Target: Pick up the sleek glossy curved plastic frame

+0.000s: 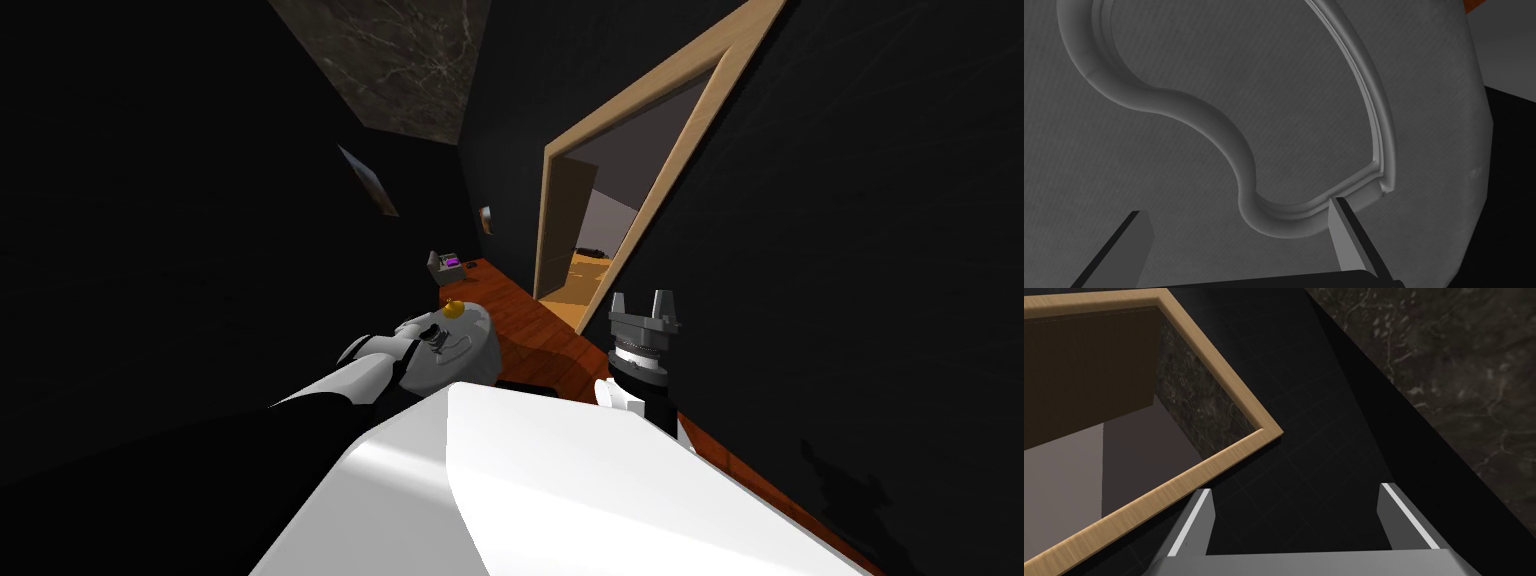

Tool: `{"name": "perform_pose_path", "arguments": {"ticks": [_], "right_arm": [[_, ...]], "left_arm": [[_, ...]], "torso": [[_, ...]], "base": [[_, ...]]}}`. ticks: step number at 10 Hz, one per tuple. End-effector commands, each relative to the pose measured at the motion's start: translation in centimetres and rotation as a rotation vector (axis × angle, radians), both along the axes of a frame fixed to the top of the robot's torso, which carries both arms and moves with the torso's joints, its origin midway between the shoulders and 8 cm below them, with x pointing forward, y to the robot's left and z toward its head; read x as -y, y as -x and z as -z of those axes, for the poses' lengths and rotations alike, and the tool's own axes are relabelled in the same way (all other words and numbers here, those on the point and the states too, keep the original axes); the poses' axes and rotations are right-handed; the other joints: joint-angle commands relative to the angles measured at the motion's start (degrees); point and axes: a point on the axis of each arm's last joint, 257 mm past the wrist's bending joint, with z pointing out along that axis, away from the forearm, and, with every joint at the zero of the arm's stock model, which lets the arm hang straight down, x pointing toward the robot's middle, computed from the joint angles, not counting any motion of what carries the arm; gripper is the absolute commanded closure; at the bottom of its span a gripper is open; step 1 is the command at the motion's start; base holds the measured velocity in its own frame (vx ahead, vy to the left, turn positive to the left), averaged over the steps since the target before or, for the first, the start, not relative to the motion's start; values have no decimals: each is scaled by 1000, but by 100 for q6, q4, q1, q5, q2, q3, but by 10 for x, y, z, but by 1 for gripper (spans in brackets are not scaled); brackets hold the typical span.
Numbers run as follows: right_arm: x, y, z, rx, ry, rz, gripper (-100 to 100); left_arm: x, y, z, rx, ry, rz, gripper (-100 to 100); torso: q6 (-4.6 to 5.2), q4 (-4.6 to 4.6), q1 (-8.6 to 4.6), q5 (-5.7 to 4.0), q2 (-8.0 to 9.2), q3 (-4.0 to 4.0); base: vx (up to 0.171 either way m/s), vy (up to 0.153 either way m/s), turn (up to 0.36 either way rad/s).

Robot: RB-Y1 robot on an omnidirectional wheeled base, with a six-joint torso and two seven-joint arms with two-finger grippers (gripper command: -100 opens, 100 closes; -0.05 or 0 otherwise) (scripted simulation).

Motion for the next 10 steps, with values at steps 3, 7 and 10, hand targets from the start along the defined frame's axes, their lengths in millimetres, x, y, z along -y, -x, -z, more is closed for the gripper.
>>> {"name": "perform_pose_path", "arguments": {"ticks": [3, 7, 10], "right_arm": [[0, 0, 0, 0, 0, 0, 0], [0, 0, 0, 0, 0, 0, 0], [0, 0, 0, 0, 0, 0, 0]], "left_arm": [[25, -7, 10, -13, 9, -26, -100], [36, -9, 15, -21, 13, -84, -100], [36, -12, 13, -14, 14, -122, -100]], "torso": [[0, 7, 42, 9, 33, 19], [-2, 0, 3, 1, -4, -2], [-1, 1, -11, -3, 2, 2]], "base": [[-101, 149, -299], [-16, 20, -52], [-17, -20, -58]]}}
